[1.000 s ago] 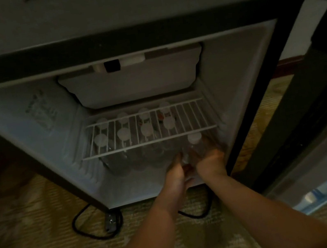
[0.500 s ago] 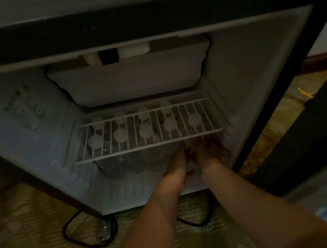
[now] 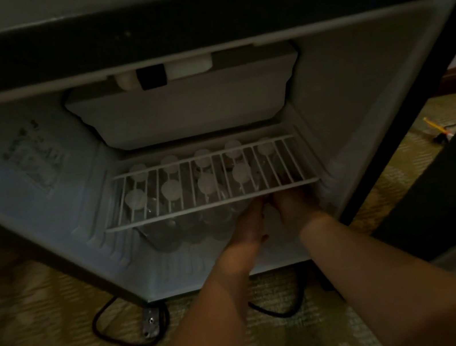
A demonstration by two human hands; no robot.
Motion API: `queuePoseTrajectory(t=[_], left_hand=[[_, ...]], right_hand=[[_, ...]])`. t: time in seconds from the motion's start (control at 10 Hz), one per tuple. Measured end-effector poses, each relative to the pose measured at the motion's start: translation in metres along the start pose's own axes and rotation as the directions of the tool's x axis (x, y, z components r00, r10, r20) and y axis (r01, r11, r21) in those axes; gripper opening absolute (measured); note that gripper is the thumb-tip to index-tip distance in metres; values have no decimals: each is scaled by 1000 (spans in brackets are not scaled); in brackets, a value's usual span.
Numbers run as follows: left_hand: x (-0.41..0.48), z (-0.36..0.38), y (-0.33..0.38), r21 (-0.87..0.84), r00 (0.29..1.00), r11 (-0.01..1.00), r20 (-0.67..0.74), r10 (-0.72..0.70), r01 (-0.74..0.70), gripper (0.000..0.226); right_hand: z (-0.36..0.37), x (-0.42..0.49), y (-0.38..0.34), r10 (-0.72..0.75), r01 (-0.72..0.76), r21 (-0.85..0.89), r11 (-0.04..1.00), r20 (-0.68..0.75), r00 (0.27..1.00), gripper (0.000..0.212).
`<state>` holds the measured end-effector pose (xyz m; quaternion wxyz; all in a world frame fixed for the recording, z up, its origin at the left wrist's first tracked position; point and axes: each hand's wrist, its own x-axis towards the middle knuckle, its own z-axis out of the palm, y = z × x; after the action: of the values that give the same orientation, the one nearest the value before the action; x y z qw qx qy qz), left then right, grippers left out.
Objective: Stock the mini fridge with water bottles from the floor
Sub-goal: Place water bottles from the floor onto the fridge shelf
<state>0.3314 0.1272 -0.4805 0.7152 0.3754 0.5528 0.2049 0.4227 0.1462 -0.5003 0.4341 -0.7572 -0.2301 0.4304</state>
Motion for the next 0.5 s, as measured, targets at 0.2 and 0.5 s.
queuePoseTrajectory(t=[0.2,0.5], left_hand=[[-25,-12,-3,227,997,973,-76,-19,36,34],[-104,-21,15,687,995,725,30,-94,48,43]], right_hand=[[-15,-35,18,41,-38,52,998,-52,998,35],[-40,-114,19,-2,14,-98,995,123,992,15]])
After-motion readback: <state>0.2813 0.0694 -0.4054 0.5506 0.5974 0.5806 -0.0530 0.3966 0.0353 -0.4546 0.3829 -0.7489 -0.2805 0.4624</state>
